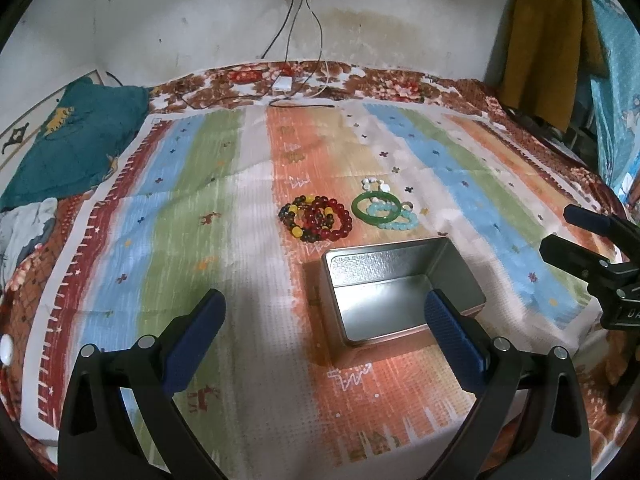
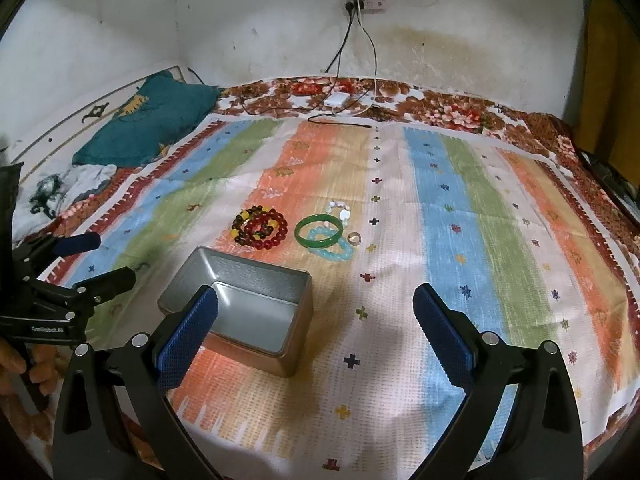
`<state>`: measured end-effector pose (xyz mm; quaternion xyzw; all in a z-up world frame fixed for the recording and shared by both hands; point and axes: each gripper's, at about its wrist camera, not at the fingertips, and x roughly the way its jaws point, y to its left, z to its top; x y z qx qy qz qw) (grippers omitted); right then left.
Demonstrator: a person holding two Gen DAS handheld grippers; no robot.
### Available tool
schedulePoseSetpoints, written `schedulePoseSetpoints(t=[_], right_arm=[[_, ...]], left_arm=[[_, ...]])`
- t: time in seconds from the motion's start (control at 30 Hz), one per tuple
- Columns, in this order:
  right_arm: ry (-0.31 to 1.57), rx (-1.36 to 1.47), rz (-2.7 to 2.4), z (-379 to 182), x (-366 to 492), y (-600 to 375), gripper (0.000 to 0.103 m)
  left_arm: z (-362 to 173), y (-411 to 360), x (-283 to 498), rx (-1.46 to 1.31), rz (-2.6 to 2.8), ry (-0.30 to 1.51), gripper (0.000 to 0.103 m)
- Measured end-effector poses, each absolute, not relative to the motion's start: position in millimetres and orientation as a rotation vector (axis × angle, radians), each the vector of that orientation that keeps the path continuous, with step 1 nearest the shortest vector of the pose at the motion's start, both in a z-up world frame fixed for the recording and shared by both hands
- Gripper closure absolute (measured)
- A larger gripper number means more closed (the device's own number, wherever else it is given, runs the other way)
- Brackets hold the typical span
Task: Organize jewelry
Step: 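Move both tools toward the bracelets beside the silver tin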
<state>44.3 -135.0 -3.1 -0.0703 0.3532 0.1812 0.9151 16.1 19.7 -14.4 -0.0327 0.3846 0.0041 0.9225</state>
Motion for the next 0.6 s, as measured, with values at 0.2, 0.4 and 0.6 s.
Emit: schedulePoseSetpoints(t=[0.2, 0.4, 0.6], right_arm=[[0.737, -0.146, 0.377, -3.0, 45.8, -135.5, 0.004], [0.752, -0.143, 0.376, -4.5, 49.0, -135.8, 0.004], [0.765, -0.148, 0.369, -4.4, 54.4, -133.2, 0.004]], left_arm=[[-13.0, 18.1, 15.6, -0.053, 0.015, 0.781, 0.006], [-11.1, 17.2, 16.3, -0.033, 0.025, 0.759, 0.006], [-10.1, 19.8, 21.3, -0.048, 0.013, 0.769, 0.006]])
